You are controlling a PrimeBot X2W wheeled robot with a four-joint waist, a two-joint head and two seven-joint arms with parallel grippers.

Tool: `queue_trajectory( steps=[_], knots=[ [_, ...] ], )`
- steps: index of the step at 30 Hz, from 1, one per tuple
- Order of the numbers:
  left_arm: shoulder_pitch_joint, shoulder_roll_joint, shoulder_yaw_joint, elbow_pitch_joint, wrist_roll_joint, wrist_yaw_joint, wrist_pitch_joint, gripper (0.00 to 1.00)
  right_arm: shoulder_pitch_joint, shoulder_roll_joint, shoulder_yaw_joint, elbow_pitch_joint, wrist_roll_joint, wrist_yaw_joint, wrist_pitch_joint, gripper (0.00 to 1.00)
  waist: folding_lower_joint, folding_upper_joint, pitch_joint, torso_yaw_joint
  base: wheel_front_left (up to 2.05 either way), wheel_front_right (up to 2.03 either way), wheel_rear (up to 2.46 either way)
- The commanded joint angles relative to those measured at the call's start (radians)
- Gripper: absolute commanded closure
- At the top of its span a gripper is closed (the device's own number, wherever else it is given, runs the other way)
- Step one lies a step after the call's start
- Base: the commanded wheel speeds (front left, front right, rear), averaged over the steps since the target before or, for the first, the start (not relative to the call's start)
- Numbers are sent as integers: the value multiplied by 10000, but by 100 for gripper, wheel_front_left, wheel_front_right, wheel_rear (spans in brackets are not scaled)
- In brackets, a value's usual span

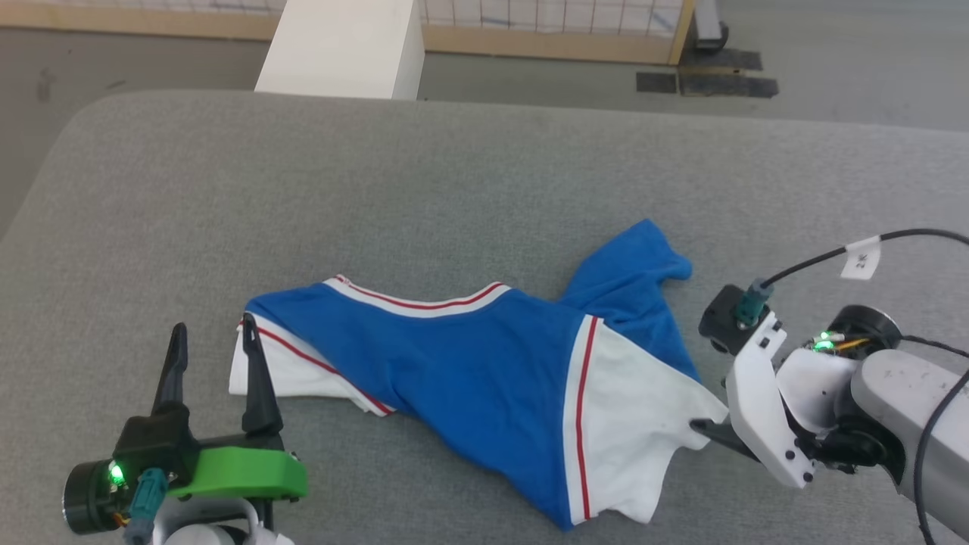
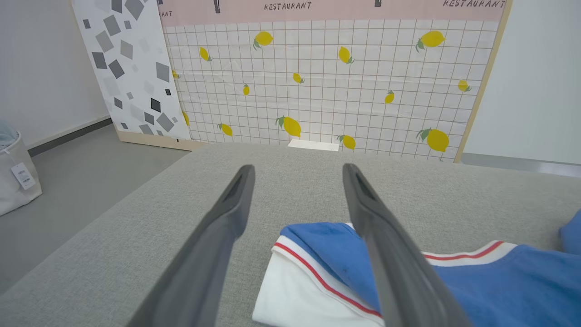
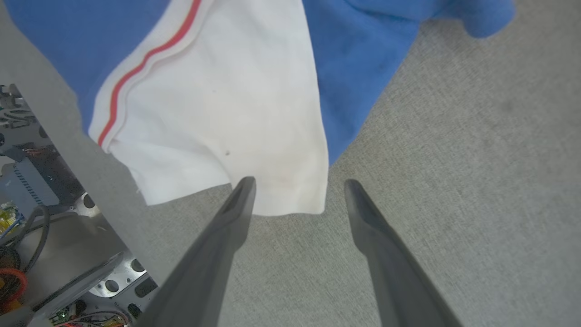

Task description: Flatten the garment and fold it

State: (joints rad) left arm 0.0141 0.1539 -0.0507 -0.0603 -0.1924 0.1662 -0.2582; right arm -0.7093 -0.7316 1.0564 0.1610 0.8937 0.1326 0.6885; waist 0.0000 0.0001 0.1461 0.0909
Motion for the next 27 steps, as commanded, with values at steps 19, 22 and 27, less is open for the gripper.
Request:
queue_trajectory(
  steps=[19,22,27],
  knots=[
    [-448,-953,1005,454,910,-1066,-35,0,-476,361,1914,1432,686,-19,-1446,100,0,-1,423,97,0,0,0],
    [-369,-983,1048,477,952,-1113,-36,0,-569,7,1918,1038,627,-19,-2145,100,0,-1,237,-56,0,0,0],
    [-188,-1011,1186,465,978,-1155,-36,0,-596,-1044,1446,166,495,-19,-3310,100,0,-1,61,-370,0,0,0]
  ],
)
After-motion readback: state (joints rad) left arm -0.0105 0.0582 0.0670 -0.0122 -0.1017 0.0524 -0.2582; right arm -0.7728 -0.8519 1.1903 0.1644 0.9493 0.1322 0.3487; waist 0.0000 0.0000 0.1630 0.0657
